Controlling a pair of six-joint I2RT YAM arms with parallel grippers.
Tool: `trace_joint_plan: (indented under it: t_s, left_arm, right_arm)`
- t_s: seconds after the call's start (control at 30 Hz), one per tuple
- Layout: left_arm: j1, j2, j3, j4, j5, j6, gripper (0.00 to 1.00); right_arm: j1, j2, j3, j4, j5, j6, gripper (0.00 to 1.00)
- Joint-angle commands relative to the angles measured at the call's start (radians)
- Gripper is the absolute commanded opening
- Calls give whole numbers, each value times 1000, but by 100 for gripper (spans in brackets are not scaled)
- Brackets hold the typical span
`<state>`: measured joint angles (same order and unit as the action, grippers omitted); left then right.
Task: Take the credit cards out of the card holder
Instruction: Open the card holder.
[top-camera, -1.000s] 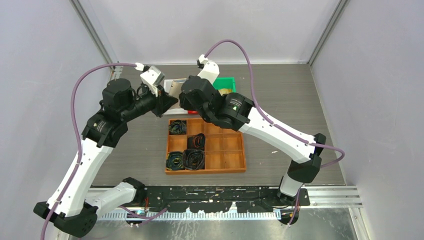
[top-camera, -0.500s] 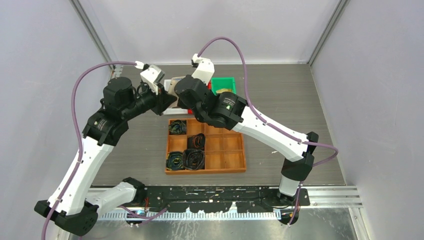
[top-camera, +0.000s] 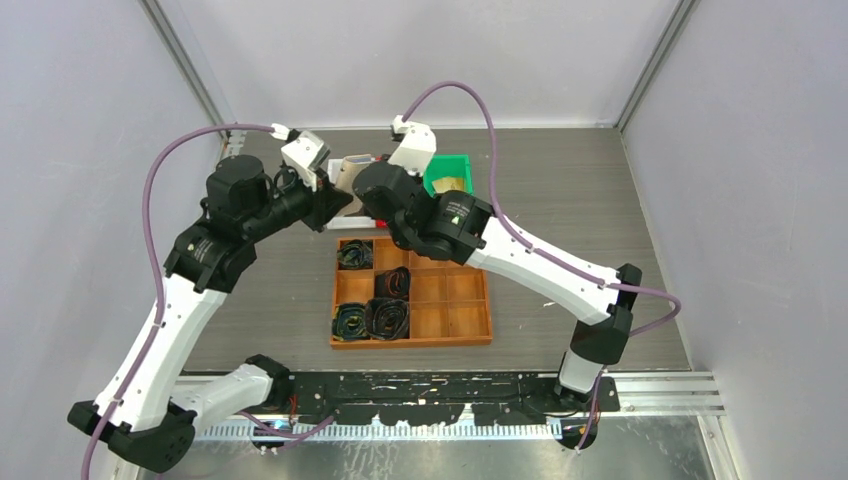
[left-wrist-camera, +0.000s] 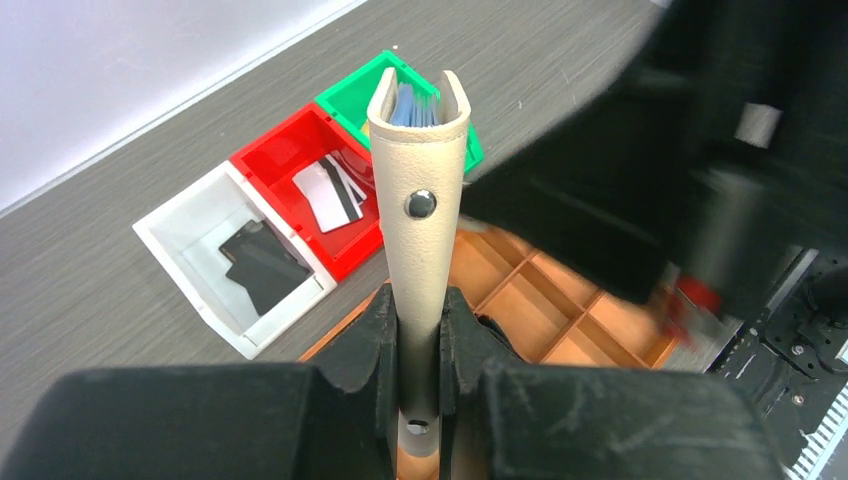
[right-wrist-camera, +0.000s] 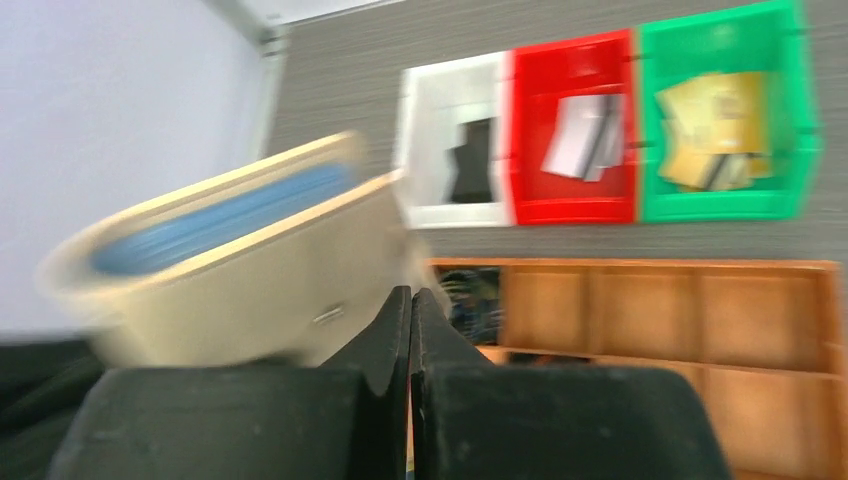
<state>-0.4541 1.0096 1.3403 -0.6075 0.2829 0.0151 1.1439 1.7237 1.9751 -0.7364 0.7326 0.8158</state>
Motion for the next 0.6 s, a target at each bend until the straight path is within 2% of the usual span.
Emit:
trace_joint_plan:
  t_s: [0.0, 0.23, 0.27, 0.33, 0.47, 0.5, 0.57]
  left_arm:
    - [-10, -65, 60, 83, 57, 25, 0]
    - [-11, -66, 55, 86, 46, 32, 0]
    - [-11, -68, 53, 86, 51, 32, 0]
    - [-11, -70, 53, 81, 58, 30, 0]
    - [-11, -70, 54, 66, 83, 31, 0]
    - [-10, -71, 53, 63, 96, 28, 0]
    - [-11, -72, 53, 59, 122, 12, 0]
  right_arm:
    - [-97, -49, -76, -112, 179, 2, 0]
    - [-105, -103, -163, -96, 131, 27, 1]
    - [-106, -113, -170, -85, 116, 9, 3]
    - [-117, -173, -201, -45, 15, -38, 17]
    - [-166, -351, -376, 149, -331, -141, 62]
    - [-184, -394, -415, 188, -416, -161, 69]
    - [-206, -469, -478, 228, -541, -199, 77]
